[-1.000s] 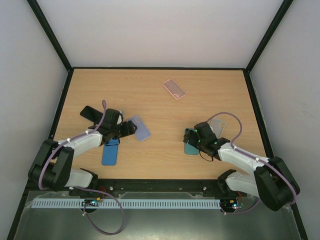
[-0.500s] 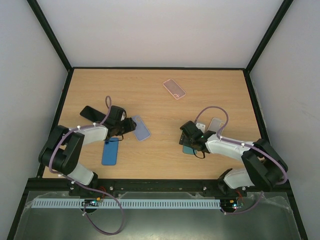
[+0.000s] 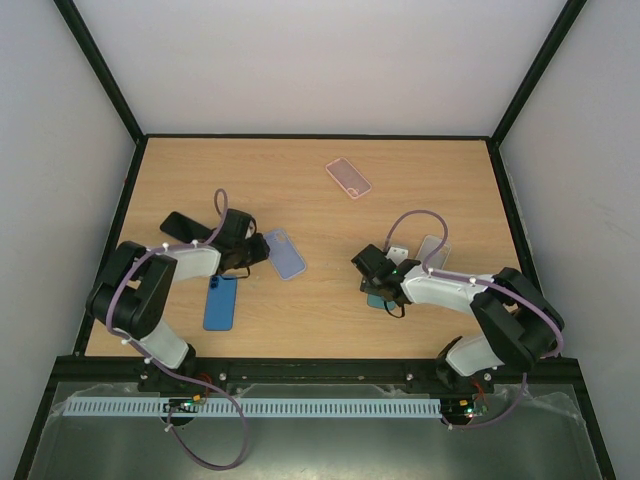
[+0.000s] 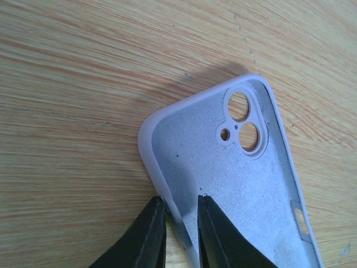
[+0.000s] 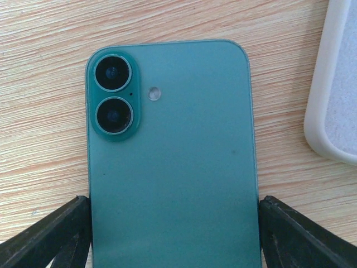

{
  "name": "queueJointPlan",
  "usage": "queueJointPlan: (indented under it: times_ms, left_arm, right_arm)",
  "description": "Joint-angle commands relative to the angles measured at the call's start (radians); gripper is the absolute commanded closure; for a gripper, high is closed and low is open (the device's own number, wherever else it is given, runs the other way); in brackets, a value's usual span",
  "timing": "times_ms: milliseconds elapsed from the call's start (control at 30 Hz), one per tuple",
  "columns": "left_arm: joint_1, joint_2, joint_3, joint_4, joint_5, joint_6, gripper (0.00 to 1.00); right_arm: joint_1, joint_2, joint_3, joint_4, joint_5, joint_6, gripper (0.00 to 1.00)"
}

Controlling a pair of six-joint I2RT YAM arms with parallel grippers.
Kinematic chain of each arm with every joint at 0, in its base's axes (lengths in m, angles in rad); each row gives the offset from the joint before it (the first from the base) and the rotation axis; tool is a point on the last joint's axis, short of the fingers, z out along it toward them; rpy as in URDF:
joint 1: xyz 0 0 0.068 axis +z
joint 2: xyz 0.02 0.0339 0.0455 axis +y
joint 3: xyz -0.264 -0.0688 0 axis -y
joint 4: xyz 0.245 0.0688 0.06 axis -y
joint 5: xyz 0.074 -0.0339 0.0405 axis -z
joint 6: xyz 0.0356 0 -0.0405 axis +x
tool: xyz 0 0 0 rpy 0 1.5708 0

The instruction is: Put the phone into the phone case

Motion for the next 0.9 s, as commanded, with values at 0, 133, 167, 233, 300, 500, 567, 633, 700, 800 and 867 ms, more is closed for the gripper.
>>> queueJointPlan:
  times_ms: [0,133,167,233,300,500,567,633,700,800,867]
  left_arm:
    - [-0.014,0.003,0.004,-0.122,-0.014,0.043,0.83]
    - [-0.022,-0.024,0.003,-0.152,-0.012,0.081,0.87]
    - [-0.025,-0.030,0.003,-0.161,-0.012,0.090,0.87]
    - [-0.028,-0.044,-0.001,-0.176,-0.011,0.100,0.87]
    - [-0.029,-0.053,-0.006,-0.183,-0.009,0.107,0.88]
    - [-0.047,-0.080,-0.017,-0.194,0.011,0.135,0.89]
    - [-0.052,-0.080,-0.015,-0.200,0.025,0.144,0.89]
    - [-0.059,-0.082,-0.013,-0.204,0.039,0.155,0.90]
    - [-0.070,-0.087,-0.008,-0.211,0.047,0.169,0.90]
    - [-0.083,-0.107,-0.007,-0.230,0.048,0.175,0.89]
    - [-0.085,-0.129,-0.019,-0.229,0.058,0.159,0.86]
  right_arm:
    - [0.004,0.031,-0.027,-0.082,-0.004,0.015,0.24]
    - [0.009,0.030,-0.042,-0.051,-0.040,0.007,0.29]
    - [0.011,0.029,-0.046,-0.049,-0.042,0.006,0.30]
    - [0.016,0.029,-0.046,-0.046,-0.043,0.000,0.30]
    - [0.021,0.030,-0.045,-0.047,-0.045,-0.007,0.32]
    - [0.047,0.032,-0.036,-0.027,-0.065,-0.026,0.37]
    - [0.059,0.037,-0.032,-0.018,-0.073,-0.037,0.38]
    - [0.066,0.044,-0.031,-0.011,-0.077,-0.043,0.39]
    - [0.074,0.048,-0.027,-0.006,-0.080,-0.049,0.41]
    - [0.089,0.043,-0.022,0.007,-0.091,-0.057,0.42]
    - [0.096,0.037,-0.023,0.019,-0.092,-0.061,0.42]
